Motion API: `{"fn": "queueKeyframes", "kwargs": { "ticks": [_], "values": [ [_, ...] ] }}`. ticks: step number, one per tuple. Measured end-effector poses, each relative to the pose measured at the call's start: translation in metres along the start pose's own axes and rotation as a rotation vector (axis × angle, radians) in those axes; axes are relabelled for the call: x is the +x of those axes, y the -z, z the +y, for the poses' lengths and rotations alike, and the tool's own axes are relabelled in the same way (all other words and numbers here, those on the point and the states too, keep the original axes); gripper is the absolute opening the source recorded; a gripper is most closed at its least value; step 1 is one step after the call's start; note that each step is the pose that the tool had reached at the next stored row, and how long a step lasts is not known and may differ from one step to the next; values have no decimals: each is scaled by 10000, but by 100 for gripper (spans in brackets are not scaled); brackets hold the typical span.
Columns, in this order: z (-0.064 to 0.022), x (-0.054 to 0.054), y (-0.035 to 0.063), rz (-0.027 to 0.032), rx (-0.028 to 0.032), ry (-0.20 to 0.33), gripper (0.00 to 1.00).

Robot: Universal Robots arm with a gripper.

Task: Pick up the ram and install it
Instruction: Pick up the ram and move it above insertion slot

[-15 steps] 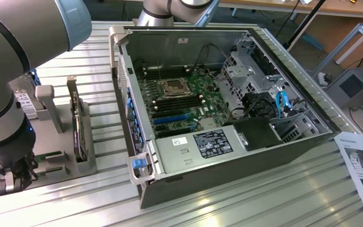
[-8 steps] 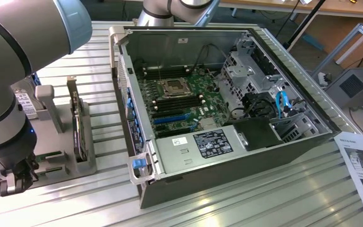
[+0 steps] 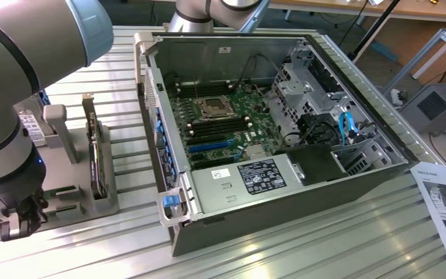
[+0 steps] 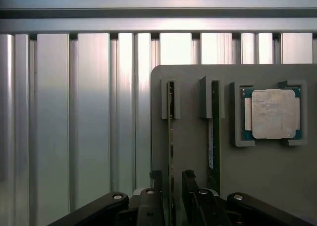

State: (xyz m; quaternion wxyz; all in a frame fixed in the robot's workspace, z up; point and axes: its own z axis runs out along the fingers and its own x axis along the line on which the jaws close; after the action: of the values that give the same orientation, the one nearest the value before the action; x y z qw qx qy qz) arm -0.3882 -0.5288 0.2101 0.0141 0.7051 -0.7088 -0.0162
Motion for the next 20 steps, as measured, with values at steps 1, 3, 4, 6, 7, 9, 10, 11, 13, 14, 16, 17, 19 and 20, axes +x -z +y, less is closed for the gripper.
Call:
{"fn": "queueKeyframes", "kwargs": {
  "ticks": [1,3,4,6,7,9,10,11,13,14,16,17,19,20],
  "values": [
    [-2,0,1,1,-1,1,30],
    [-2,0,3,4,-5,0,30],
    [-3,0,3,3,-4,1,30],
    [-2,0,3,3,-4,1,30],
    [-3,0,4,3,-3,1,30],
    [-2,0,13,4,-4,1,30],
    [-2,0,14,3,-3,1,30],
    [-2,0,14,2,-2,1,30],
    [-2,1,14,3,-3,1,30],
    [-2,0,15,3,-3,1,30],
    [-8,0,16,9,-5,1,30],
    [-13,1,16,12,-4,1,30],
    [-25,0,16,12,-4,1,30],
    [-27,0,16,12,-3,0,30]
  ]
}}
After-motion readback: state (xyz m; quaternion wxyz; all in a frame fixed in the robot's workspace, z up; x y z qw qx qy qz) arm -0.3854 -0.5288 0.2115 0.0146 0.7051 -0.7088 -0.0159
